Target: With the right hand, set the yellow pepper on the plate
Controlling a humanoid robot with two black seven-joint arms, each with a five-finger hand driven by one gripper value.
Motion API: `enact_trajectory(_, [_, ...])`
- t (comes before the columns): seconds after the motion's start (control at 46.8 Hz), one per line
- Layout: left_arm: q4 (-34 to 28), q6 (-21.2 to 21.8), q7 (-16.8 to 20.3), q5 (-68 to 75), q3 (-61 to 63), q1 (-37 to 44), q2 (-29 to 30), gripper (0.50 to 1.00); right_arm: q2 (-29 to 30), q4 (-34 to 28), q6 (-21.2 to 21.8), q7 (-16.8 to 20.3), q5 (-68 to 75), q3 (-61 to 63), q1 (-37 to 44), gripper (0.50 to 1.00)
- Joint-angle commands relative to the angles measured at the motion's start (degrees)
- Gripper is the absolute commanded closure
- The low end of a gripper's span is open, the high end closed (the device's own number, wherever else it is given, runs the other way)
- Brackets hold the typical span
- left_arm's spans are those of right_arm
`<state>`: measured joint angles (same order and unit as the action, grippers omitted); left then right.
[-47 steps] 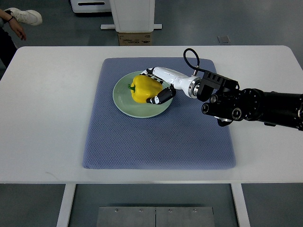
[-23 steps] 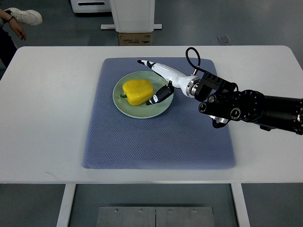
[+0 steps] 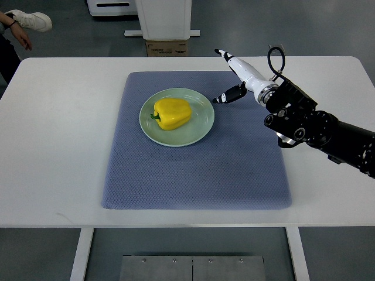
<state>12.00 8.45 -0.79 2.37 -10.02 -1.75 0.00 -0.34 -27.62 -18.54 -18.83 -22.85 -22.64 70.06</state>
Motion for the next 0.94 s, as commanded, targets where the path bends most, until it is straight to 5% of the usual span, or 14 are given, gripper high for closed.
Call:
enact_trajectory(0.0, [0.0, 0.0, 0.0, 0.0, 0.0, 0.0, 0.0, 0.5, -1.3, 0.0, 0.2, 0.1, 0.5, 2.1, -1.4, 0.5])
enact_trajectory(0.449, [0.0, 0.1, 0.0, 0.0, 0.0, 0.0, 0.0, 0.5, -5.7, 0.0, 16.3, 1.7, 14.1, 35.5, -11.3, 0.5])
enact_trajectory(0.919, [0.0, 0.0, 0.0, 0.0, 0.0, 0.1, 0.0, 0.5, -5.7, 3.1, 17.1, 3.3, 25.4, 46.8, -15.0, 0.5])
